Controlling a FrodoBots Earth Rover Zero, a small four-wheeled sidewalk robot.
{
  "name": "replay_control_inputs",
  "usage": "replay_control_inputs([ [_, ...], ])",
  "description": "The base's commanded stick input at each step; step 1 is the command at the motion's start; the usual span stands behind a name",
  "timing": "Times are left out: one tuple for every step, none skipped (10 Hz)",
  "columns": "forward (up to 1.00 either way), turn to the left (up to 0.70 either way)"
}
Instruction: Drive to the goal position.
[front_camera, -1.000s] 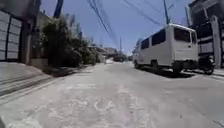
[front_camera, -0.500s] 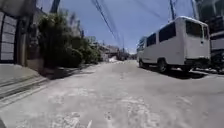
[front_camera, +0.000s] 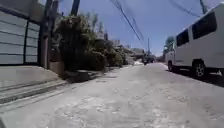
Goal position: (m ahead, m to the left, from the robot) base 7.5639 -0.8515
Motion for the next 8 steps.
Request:
replay_control_inputs([
  [1.00,0.03],
  [1.00,0.03],
  [1.00,0.03],
  [1.00,0.03],
  [1.00,0.03],
  [1.00,0.03],
  [1.00,0.03],
  [1.00,0.03],
])
